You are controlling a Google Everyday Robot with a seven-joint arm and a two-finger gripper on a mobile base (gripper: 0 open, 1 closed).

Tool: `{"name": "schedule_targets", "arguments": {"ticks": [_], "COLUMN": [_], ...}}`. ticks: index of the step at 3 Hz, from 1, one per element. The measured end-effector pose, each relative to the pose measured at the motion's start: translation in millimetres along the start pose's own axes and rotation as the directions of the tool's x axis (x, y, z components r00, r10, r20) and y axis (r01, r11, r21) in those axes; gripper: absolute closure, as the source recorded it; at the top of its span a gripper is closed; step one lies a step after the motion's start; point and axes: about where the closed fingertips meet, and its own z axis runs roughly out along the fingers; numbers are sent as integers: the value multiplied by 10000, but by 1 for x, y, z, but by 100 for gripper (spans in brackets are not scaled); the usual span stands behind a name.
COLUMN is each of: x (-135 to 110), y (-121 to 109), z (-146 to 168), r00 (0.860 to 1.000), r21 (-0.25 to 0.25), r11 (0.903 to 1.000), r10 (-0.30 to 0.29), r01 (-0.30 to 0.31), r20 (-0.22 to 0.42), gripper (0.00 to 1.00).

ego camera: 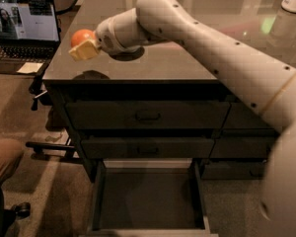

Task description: Place orange into bottom drawer

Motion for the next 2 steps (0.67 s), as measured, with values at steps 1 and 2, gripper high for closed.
{"name": "schedule_targets", "arguments": {"ticks": [1, 2], "x": [7, 33], "y": [27, 60], "z": [-43, -79], "r00": [10000, 9987], "r21": [-475, -1070], "r11": [9988, 9934], "r10": [-68, 373], "r01": [68, -407], "r20": [14, -343], "gripper": [100, 100]}}
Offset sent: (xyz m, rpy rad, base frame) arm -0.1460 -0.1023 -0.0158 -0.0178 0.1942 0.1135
